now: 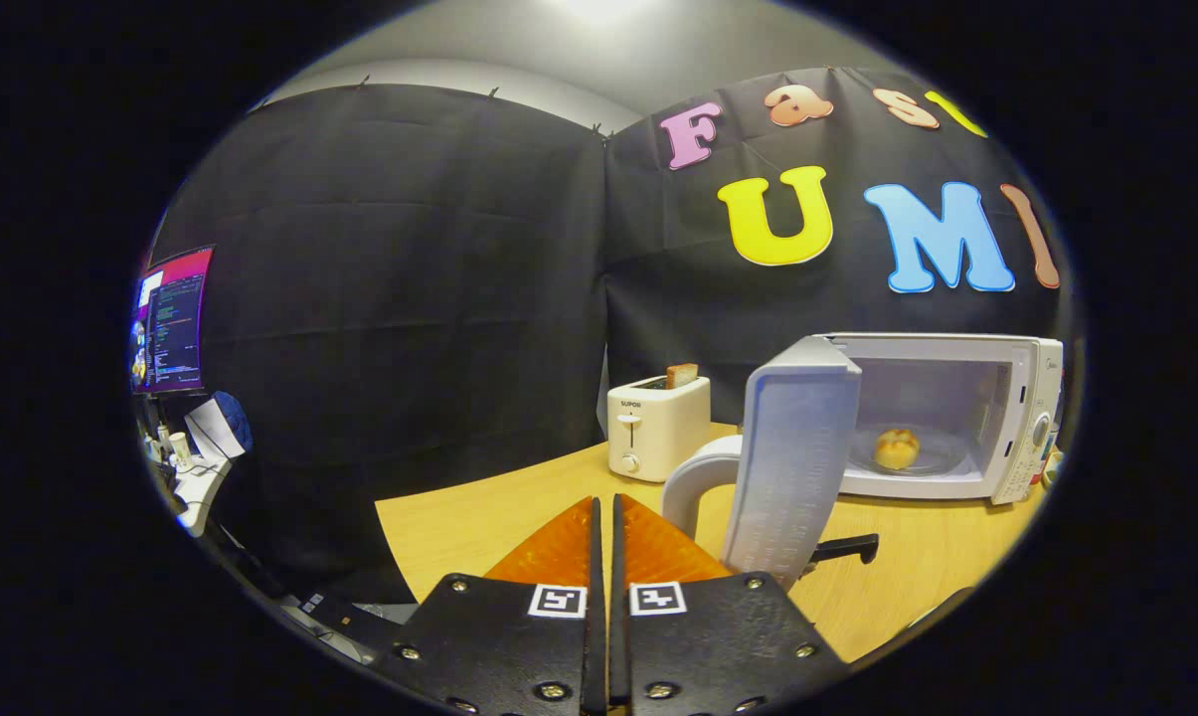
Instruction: Open the microwave, put the food inside, and close the microwave door.
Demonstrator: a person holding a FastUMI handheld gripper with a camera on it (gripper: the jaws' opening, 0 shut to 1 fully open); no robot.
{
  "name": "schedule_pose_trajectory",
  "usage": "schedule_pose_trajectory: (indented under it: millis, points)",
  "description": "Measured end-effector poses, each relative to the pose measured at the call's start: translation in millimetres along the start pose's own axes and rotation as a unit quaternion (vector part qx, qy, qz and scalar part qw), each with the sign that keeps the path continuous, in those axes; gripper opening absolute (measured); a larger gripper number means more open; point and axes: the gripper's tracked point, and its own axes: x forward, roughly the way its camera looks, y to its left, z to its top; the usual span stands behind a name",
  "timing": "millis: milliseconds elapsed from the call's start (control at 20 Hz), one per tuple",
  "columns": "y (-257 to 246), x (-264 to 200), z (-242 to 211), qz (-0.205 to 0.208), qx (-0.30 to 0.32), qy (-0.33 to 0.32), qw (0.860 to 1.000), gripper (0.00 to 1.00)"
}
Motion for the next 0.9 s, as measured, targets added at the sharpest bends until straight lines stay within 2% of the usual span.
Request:
schedule_pose_trajectory:
  millis: [400,700,900]
  points:
    - [-45.5,-27.7,10.0,-0.055,-0.018,-0.012,0.998,0.01]
    - [-118.5,-50.5,17.2,-0.128,-0.029,-0.018,0.991,0.01]
    - [-178.4,-61.3,15.1,-0.181,-0.014,-0.014,0.983,0.01]
